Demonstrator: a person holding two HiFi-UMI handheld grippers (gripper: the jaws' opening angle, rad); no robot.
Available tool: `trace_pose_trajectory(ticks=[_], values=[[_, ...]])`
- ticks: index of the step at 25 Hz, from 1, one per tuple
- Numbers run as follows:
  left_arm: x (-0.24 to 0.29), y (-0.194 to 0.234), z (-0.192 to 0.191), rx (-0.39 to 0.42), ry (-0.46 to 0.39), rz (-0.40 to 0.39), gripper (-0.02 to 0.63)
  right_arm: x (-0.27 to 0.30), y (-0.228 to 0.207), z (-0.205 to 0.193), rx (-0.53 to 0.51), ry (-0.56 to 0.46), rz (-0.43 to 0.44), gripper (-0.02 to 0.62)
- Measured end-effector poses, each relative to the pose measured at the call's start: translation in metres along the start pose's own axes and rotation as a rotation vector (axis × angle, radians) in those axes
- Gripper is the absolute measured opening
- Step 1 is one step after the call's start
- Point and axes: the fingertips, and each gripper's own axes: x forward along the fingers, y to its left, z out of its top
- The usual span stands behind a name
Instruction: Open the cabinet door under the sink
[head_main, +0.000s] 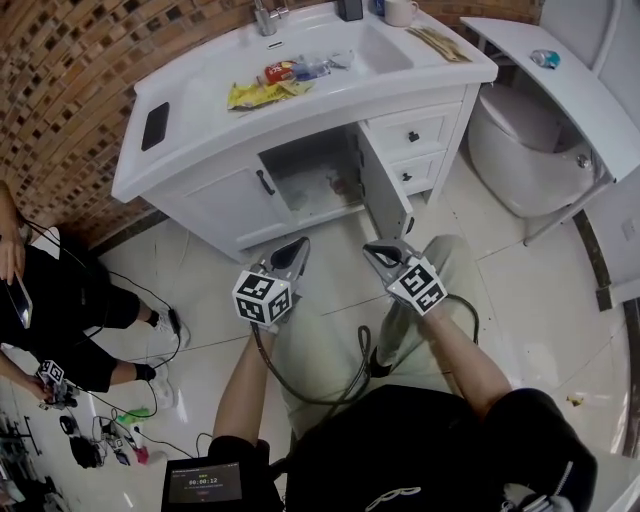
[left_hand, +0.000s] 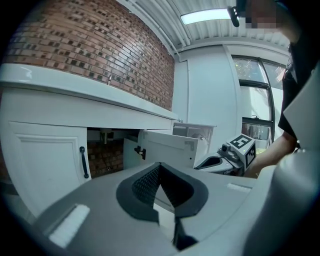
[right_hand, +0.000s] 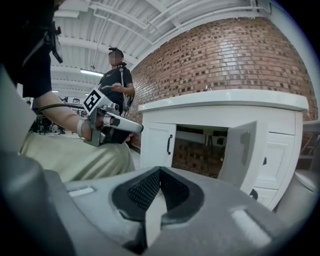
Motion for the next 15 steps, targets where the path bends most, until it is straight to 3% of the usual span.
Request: trace_pose_trajectory(ticks=[15], values=[[-0.033, -0.005, -0.014, -0.035, 0.021, 0.040, 0.017, -0.015, 0.022, 0.031, 0.015, -0.049, 0.031, -0.008]])
